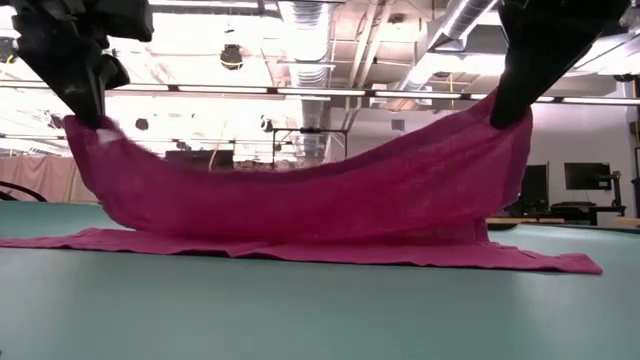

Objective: Roll towel
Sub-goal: Roll the pink towel

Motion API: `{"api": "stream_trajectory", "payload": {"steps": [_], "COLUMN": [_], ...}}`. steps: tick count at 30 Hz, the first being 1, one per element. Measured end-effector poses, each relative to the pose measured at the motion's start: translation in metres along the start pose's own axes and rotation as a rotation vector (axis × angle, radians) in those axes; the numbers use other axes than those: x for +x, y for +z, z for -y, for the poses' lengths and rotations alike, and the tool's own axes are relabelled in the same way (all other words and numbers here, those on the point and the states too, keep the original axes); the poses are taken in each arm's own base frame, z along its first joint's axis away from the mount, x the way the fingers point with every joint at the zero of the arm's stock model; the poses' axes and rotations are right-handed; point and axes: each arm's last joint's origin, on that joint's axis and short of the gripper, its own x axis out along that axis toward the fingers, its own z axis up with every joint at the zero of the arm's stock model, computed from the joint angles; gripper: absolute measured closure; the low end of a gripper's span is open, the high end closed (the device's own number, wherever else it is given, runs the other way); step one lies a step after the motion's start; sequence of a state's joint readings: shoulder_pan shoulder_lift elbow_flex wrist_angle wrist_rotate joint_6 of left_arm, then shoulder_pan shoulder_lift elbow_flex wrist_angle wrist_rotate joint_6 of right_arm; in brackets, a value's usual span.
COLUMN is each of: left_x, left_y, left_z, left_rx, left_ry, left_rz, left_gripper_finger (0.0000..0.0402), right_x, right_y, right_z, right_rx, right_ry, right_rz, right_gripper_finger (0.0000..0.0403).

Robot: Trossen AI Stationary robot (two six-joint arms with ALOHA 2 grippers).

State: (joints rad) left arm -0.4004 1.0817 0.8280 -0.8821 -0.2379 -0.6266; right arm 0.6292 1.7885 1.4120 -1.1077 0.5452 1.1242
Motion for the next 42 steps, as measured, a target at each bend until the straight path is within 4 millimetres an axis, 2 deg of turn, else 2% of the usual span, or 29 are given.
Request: {"api": "stream_trajectory", "payload": {"steps": [5, 11, 17, 21, 27, 34, 38, 42], "left_x": [-0.001, -0.001, -0.001, -0.001, 0.005, 0.01, 0.01, 0.01], "left_y": [-0.001, -0.002, 0.0, 0.007, 0.031, 0.043, 0.046, 0.047], "left_z": [0.005, 0.007, 0.003, -0.001, -0.023, -0.061, -0.071, -0.076], "left_rx": [0.028, 0.04, 0.055, 0.145, 0.187, 0.186, 0.193, 0.228], "left_ry": [-0.047, -0.081, 0.04, 0.126, 0.037, 0.085, 0.082, 0.008], "left_rz": [0.0, -0.028, 0.057, 0.135, 0.151, 0.121, 0.11, 0.105], "left_gripper_finger": [0.032, 0.0267, 0.0256, 0.0255, 0.0255, 0.0255, 0.0255, 0.0255], "right_x": [-0.001, -0.004, -0.011, -0.008, 0.02, 0.049, 0.061, 0.084], "right_y": [-0.002, -0.006, -0.015, -0.008, 0.032, 0.077, 0.091, 0.082], "right_z": [-0.002, -0.009, -0.013, -0.01, 0.017, 0.075, 0.092, 0.104], "right_rx": [-0.009, -0.055, -0.085, -0.089, -0.182, -0.323, -0.379, -0.404], "right_ry": [0.027, 0.093, 0.108, 0.079, 0.054, 0.026, 0.098, 0.199], "right_rz": [-0.02, -0.045, -0.039, 0.003, -0.103, -0.258, -0.309, -0.367], "right_gripper_finger": [0.0345, 0.0342, 0.0341, 0.0341, 0.0341, 0.0341, 0.0341, 0.0341]}}
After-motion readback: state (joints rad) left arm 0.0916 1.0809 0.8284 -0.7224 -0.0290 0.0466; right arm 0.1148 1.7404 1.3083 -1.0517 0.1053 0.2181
